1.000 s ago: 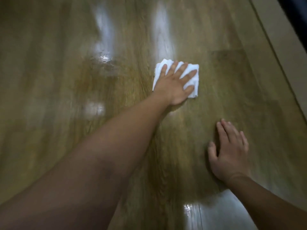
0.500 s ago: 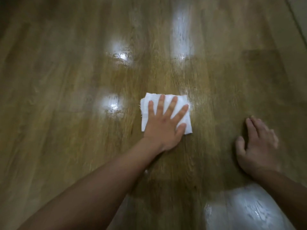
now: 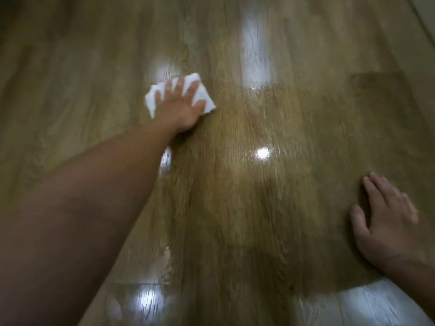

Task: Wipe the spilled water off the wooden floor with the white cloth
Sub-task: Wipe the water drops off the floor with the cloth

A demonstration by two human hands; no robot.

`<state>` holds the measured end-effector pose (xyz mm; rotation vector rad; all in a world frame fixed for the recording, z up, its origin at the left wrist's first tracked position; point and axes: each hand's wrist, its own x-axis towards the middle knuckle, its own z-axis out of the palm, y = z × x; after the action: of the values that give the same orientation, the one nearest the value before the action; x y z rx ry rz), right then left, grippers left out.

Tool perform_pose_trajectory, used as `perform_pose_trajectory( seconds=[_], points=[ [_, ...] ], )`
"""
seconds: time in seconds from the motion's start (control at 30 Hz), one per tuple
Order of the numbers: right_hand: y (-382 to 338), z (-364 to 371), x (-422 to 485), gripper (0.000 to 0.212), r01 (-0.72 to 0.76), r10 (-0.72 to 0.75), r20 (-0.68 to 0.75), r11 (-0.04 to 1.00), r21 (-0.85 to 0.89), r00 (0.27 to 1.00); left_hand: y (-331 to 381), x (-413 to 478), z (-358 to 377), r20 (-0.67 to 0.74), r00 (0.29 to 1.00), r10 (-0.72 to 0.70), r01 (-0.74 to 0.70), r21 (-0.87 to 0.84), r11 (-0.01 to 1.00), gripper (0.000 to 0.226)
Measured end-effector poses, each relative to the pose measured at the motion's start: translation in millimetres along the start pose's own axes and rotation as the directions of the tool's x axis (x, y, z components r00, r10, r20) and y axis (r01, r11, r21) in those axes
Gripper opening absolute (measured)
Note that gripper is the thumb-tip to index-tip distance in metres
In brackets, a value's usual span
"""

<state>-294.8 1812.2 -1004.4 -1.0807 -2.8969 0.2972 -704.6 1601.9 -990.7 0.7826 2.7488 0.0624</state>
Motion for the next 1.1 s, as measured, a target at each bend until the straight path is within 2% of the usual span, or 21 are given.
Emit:
perform_pose_trajectory(
  seconds=[0.07,0.13,0.2,0.27,0.3,0.37,0.43,0.47,0.53,0.6,0.7,0.87,1.0,1.03,1.1],
  points=[
    [-1,0,1,0.068,-0.009,0.009,-0.006,1.000,-0.010,1.000,-59,-16,-5,-0.022,0.988,-0.153,0.153,-0.010,0.988,0.060],
    [1,0,1,0.068,-0.004,0.004,0.002,1.000,-0.020,1.000,-79,-37,-1,-0.026,0.975,-0.219,0.219,0.017,0.976,0.059],
    [1,2,0,0.069,-0.005,0.006,0.020,0.999,-0.046,1.000,-62,-40,1,-0.003,0.966,-0.258,0.258,-0.001,0.966,0.059],
    [3,3,1,0.069,-0.018,0.019,0.028,0.998,-0.058,0.999,-13,-26,-1,0.017,0.971,-0.240,0.240,-0.028,0.970,0.058],
    [3,2,3,0.069,-0.025,0.027,0.033,0.998,-0.054,0.999,24,-19,0,0.028,0.986,-0.165,0.166,-0.016,0.986,0.056],
    [2,1,3,0.069,-0.015,0.018,0.042,0.998,-0.057,0.999,111,-22,9,0.082,0.987,0.135,-0.139,0.037,0.990,0.053],
    [4,2,1,0.069,-0.018,0.020,0.037,0.999,-0.048,0.999,186,-38,21,0.182,0.884,0.430,-0.446,0.053,0.894,0.054],
    [3,2,1,0.070,-0.016,0.017,0.031,0.999,-0.039,0.999,200,-43,27,0.208,0.852,0.481,-0.503,0.064,0.862,0.056],
    [4,1,2,0.070,-0.012,0.013,0.029,0.999,-0.051,1.000,193,-31,27,0.167,0.839,0.518,-0.532,0.058,0.844,0.058],
    [3,-4,2,0.071,-0.008,0.011,0.056,0.998,-0.055,0.998,158,-17,21,0.096,0.876,0.473,-0.480,0.069,0.874,0.059],
    [-4,-6,-2,0.070,0.000,0.001,0.013,1.000,-0.024,1.000,78,-3,11,-0.017,0.971,0.238,-0.237,0.042,0.971,0.061],
    [-10,-10,-7,0.068,-0.004,0.004,0.003,1.000,0.001,1.000,-62,-44,11,-0.093,0.994,-0.057,0.062,0.052,0.997,0.061],
    [-7,-6,-6,0.066,-0.011,0.011,-0.016,1.000,-0.022,1.000,-48,-98,20,-0.024,0.984,-0.177,0.178,0.020,0.984,0.064],
    [-6,-6,-5,0.066,-0.013,0.013,-0.021,1.000,-0.025,1.000,-28,-110,25,-0.016,0.986,-0.168,0.168,0.019,0.986,0.064],
    [-5,-6,-5,0.067,-0.014,0.013,-0.027,0.999,-0.035,1.000,27,-136,40,-0.007,0.999,-0.046,0.046,0.042,0.998,0.066]
  ],
)
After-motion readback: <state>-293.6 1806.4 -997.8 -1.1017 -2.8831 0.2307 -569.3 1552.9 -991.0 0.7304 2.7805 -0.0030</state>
